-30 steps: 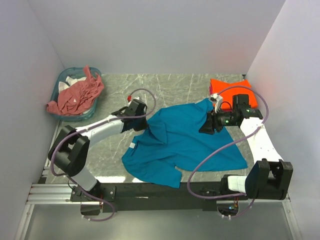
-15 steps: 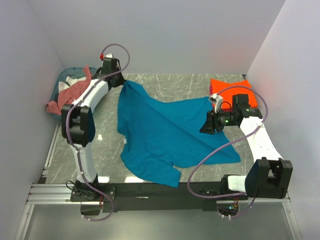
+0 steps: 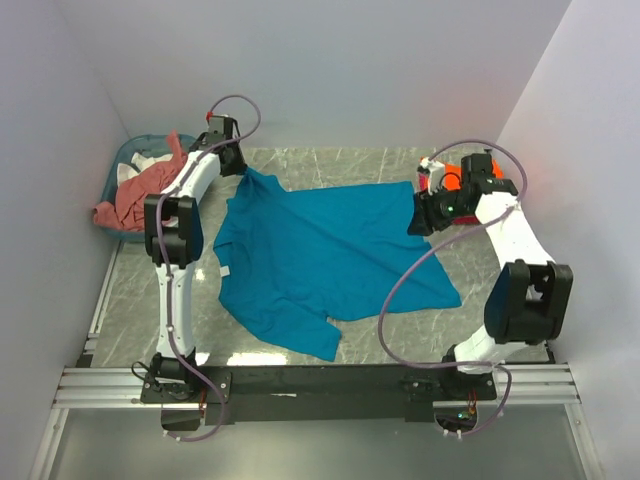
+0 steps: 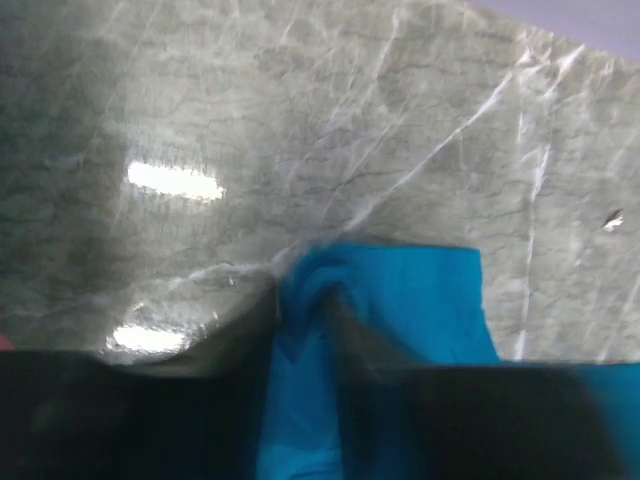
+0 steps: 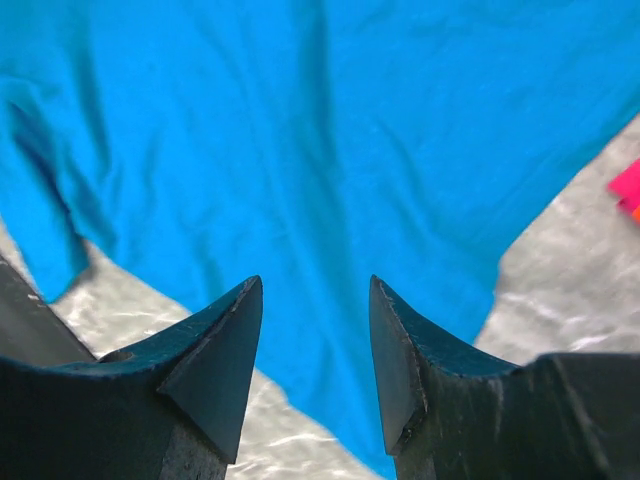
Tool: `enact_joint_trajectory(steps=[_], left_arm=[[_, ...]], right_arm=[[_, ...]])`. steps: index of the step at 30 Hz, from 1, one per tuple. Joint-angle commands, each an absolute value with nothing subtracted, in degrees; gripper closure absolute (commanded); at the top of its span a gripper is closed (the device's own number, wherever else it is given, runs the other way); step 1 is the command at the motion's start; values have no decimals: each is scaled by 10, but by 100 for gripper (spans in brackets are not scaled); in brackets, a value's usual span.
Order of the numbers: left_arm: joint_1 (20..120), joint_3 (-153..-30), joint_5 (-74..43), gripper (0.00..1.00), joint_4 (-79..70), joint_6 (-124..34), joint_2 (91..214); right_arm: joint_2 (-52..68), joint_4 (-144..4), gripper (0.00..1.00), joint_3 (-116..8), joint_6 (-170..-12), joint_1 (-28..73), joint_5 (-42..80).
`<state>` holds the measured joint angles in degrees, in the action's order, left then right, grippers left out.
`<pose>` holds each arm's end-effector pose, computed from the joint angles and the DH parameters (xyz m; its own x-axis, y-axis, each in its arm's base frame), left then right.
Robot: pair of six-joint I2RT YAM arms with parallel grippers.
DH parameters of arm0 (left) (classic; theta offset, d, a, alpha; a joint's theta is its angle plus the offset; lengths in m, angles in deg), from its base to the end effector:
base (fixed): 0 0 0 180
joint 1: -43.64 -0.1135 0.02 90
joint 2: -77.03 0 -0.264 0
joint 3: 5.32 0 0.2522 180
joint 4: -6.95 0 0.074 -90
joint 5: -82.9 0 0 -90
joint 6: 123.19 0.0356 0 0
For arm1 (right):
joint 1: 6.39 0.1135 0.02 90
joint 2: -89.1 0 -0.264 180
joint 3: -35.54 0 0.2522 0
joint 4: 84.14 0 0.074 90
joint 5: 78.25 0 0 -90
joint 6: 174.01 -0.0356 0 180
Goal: Fold and stack the t-shirts
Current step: Flatten the tshirt out
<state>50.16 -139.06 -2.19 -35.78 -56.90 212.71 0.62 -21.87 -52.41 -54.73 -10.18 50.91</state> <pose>0.5356 -0.0582 0.2125 -0.6607 -0.3277 -0.6753 -0.2326 0.9448 -0.2309 0.3124 0.0018 0.2847 -0.6583 -0.3364 -0.6734 -0.6406 0.7202 0.2663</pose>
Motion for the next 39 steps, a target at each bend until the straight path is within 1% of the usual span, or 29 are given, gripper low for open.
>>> enact_joint_trajectory(steps=[1, 2, 3, 4, 5, 7, 8, 9, 10, 11, 12, 13, 14, 15, 16, 17, 18, 20, 21, 23, 26, 31, 34, 35, 39], left_arm=[[498, -1434, -10, 60, -370, -551, 2106], [497, -1434, -10, 53, -367, -548, 2098], [497, -1425, -13, 47, -363, -548, 2070], [497, -1414, -17, 41, -355, -547, 2050], [497, -1402, -22, 39, -346, -548, 2029], [497, -1347, -30, 33, -314, -553, 1950], [497, -1322, -29, 31, -302, -563, 1920], [496, -1264, -25, 27, -275, -567, 1856], [496, -1233, -19, 18, -262, -567, 1823], [494, -1200, -9, 11, -252, -574, 1790], [491, -1143, 1, 6, -247, -580, 1729], [487, -1117, 1, 4, -247, -584, 1698], [475, -1060, -3, 4, -250, -593, 1639], [469, -1030, -12, 4, -250, -595, 1611], [465, -996, -25, 4, -248, -594, 1580], [459, -963, -25, 5, -246, -590, 1522], [459, -896, -23, 5, -244, -587, 1490], [459, -833, -12, 5, -245, -577, 1434], [459, -780, -7, 5, -247, -574, 1383], [459, -716, 14, 6, -255, -569, 1317], [459, -664, 37, 6, -263, -559, 1250], [459, -637, 70, 6, -264, -556, 1188], [459, -633, 86, 6, -265, -560, 1168], [459, -632, 89, 6, -266, -561, 1159], [459, -628, 100, 6, -267, -561, 1144]], right_arm=[[-19, -195, 46, -556, -481, -86, 511], [-15, -171, 46, -549, -454, -74, 523], [7, -159, 46, -537, -426, -49, 543], [23, -149, 46, -505, -371, -26, 548], [40, -152, 46, -485, -355, 33, 546], [94, -177, 45, -422, -338, 97, 524], [110, -223, 45, -403, -343, 169, 513], [132, -247, 45, -384, -353, 204, 501], [139, -290, 44, -359, -371, 245, 469], [142, -313, 44, -348, -385, 281, 448], [138, -336, 44, -340, -400, 352, 429], [132, -356, 44, -332, -424, 386, 381], [109, -385, 44, -330, -433, 417, 359], [95, -399, 44, -331, -442, 473, 334], [80, -414, 44, -338, -465, 495, 313], [43, -432, 44, -348, -474, 517, 275], [24, -435, 44, -358, -482, 531, 264], [-10, -438, 45, -390, -509, 560, 251], [-36, -437, 46, -398, -512, 567, 251], [-57, -445, 46, -406, -524, 594, 243], [-81, -448, 47, -411, -542, 629, 241], [-121, -431, 50, -435, -557, 662, 233], [-143, -421, 54, -446, -565, 667, 241], [-153, -418, 58, -447, -566, 668, 241], [-166, -412, 66, -447, -567, 667, 250]])
